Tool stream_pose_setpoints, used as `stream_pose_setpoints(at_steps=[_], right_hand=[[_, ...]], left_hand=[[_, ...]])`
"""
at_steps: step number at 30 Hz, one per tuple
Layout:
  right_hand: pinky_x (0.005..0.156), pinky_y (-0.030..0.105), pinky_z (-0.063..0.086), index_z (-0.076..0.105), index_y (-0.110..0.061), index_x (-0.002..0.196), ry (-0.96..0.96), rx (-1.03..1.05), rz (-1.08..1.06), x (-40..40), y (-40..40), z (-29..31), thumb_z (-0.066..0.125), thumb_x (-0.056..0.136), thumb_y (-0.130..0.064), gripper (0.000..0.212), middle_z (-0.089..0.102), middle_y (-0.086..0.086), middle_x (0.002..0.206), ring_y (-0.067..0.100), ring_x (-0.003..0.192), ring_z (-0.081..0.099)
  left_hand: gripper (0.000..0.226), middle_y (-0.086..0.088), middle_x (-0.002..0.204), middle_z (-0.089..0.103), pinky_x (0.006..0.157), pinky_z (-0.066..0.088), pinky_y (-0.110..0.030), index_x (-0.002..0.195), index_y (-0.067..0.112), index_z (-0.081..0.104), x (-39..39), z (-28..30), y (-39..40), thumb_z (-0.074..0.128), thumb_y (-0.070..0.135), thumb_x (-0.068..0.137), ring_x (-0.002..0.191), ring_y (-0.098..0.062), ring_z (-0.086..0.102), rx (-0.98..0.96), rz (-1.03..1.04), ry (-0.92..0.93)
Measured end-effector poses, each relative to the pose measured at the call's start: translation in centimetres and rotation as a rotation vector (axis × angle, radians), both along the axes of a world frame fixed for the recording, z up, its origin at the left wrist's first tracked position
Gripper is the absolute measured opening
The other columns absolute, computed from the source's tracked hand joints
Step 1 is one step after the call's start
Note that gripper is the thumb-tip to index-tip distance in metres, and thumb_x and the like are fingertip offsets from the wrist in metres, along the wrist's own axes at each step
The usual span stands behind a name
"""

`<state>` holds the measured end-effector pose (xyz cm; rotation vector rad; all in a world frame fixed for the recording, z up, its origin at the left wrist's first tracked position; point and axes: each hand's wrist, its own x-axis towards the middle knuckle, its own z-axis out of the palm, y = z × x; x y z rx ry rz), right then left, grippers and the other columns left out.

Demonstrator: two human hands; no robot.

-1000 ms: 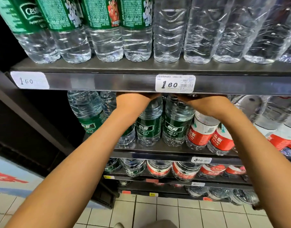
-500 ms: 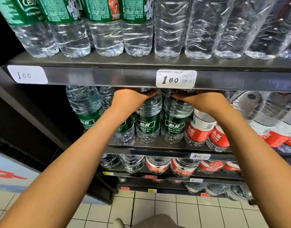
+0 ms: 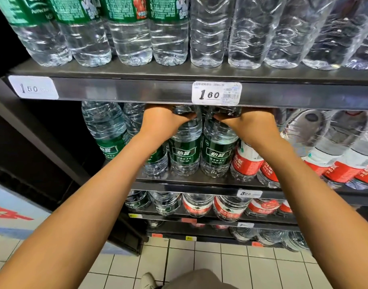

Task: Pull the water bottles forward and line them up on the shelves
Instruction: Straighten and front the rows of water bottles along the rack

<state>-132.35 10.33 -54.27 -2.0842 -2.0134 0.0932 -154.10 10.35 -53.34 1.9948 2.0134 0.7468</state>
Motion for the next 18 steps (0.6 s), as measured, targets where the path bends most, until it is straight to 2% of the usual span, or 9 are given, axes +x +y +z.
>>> stream_pose_setpoints(at_steps=[3,5,7,9,11,12,14,16,18], right_hand=[[0.081,0.027,0.053,0.068,-0.004,0.118,0.003,-0.029,0.019,0.4,0.1,0.2,0.047,0.092,-0.067,0.071,0.074,0.015,0.106,0.024,0.096,0.069],[0.055,0.019,0.045,0.07,-0.01,0.119,0.009,-0.027,0.039,0.6,0.0,0.2,0.048,0.093,-0.065,0.065,0.063,0.008,0.066,0.014,0.064,0.06],[0.042,0.023,0.025,0.072,-0.011,0.116,-0.087,-0.027,0.059,0.3,-0.2,0.2,0.046,0.094,-0.063,0.062,0.034,0.002,0.047,0.011,0.048,0.037],[0.043,0.025,0.023,0.074,0.0,0.089,-0.021,-0.028,0.014,0.1,-0.3,0.1,0.049,0.092,-0.064,0.069,0.033,0.001,0.044,0.011,0.044,0.036],[0.043,0.026,0.025,0.06,-0.003,0.059,0.099,-0.021,-0.024,0.1,-0.5,-0.1,0.052,0.09,-0.066,0.071,0.037,-0.001,0.042,0.012,0.042,0.038],[0.044,0.026,0.025,0.05,-0.007,0.05,0.12,-0.012,-0.025,0.2,-0.5,-0.1,0.053,0.09,-0.065,0.071,0.038,-0.001,0.042,0.012,0.042,0.038],[0.045,0.027,0.026,0.039,-0.011,0.046,0.103,0.001,0.013,0.3,-0.6,0.0,0.053,0.091,-0.061,0.069,0.037,0.0,0.042,0.013,0.043,0.038],[0.044,0.028,0.024,0.034,-0.012,0.046,0.015,0.007,0.042,0.1,-1.0,0.4,0.051,0.094,-0.058,0.069,0.034,0.0,0.043,0.014,0.042,0.035],[0.043,0.028,0.023,0.032,-0.012,0.047,-0.031,0.084,0.068,0.0,-1.6,0.4,0.052,0.096,-0.054,0.068,0.032,0.001,0.043,0.016,0.041,0.034]], left_hand=[[0.043,-0.007,0.067,0.056,0.043,0.012,-0.025,0.146,0.046,0.035,-0.3,0.7,-0.2,0.03,0.043,0.103,0.048,-0.013,0.031,-0.034,-0.059,0.044],[0.056,-0.005,0.071,0.056,0.041,0.012,-0.025,0.148,0.055,0.017,-0.6,0.1,-0.1,0.037,0.023,0.106,0.048,-0.012,0.03,-0.066,-0.104,0.068],[0.048,0.001,0.061,0.038,0.041,0.015,-0.024,0.148,0.047,0.03,-0.3,0.6,-0.1,0.043,0.03,0.105,0.048,-0.01,0.028,-0.173,0.0,0.059],[0.041,0.002,0.058,0.029,0.042,0.014,-0.026,0.144,0.046,0.037,-0.3,0.7,0.3,0.043,0.045,0.103,0.047,-0.01,0.028,-0.212,0.028,0.062],[0.044,0.002,0.056,0.025,0.042,0.01,-0.027,0.144,0.056,0.028,-0.2,0.3,0.1,0.041,0.045,0.104,0.046,-0.011,0.023,-0.134,-0.045,0.125],[0.04,0.004,0.055,0.026,0.041,0.01,-0.026,0.14,0.052,0.038,-0.2,0.1,0.1,0.045,0.049,0.101,0.045,-0.01,0.023,-0.131,-0.034,0.115],[0.037,0.009,0.056,0.035,0.041,0.02,-0.023,0.116,0.031,0.063,-0.6,0.1,0.1,0.053,0.058,0.093,0.047,-0.005,0.031,-0.104,-0.018,0.133],[0.041,0.006,0.055,0.037,0.042,0.024,-0.023,0.109,0.016,0.066,-0.4,0.2,-0.1,0.053,0.053,0.095,0.048,-0.009,0.036,-0.084,-0.064,0.149],[0.057,0.003,0.046,0.032,0.043,0.025,-0.029,0.065,0.008,0.056,-0.6,-0.2,-0.3,0.053,0.056,0.094,0.043,-0.014,0.035,-0.019,-0.15,0.19]])
